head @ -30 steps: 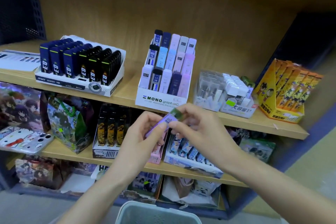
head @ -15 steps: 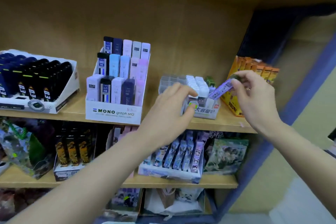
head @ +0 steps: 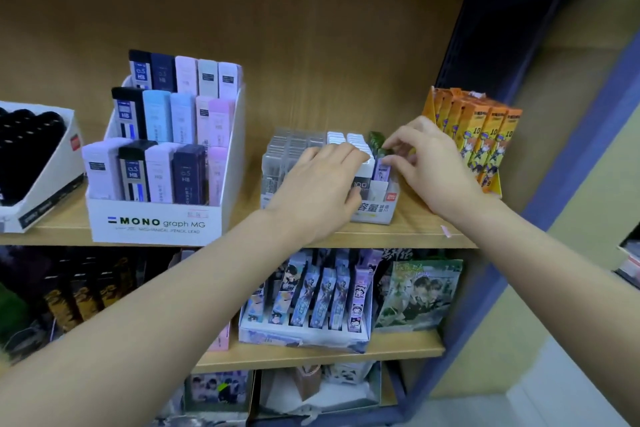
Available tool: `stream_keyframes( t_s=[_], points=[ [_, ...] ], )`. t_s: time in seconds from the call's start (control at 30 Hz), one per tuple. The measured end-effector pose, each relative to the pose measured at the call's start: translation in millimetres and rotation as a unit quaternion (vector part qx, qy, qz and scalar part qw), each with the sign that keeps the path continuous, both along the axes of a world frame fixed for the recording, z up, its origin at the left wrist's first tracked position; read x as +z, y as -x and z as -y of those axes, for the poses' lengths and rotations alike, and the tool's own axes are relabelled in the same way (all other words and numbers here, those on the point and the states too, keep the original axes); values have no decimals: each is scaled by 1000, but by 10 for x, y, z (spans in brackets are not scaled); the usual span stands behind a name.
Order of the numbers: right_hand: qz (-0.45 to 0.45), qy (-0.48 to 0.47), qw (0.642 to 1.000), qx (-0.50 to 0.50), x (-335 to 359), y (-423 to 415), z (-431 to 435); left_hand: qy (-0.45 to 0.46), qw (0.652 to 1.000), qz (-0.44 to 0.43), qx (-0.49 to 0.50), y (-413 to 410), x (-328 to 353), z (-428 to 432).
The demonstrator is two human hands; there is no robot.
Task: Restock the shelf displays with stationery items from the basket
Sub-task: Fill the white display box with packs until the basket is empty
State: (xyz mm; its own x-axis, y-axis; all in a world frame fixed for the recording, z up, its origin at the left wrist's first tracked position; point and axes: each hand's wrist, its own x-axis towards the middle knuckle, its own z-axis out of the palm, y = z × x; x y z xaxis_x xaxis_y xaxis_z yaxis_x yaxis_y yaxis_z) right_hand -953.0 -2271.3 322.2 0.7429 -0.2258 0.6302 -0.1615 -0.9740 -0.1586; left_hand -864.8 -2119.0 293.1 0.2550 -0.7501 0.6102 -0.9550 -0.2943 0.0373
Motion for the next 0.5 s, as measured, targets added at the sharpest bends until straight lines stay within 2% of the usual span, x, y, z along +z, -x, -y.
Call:
stream_keyframes(
  t_s=[0.17,0.3,0.4,0.5],
  points=[
    [17,47,998,-32,-78,47,-34,0,1000,11,-10,-24,-7,6],
    [77,82,993,-46,-216,206,-153,34,998,45,-18,32,-43,-143],
    [95,108,989,-25,-449,410,-342,68,996,55,-31,205,-217,-461],
    [53,116,991,34,-804,601,-558,60,996,52,-42,391,-610,-864]
  ],
)
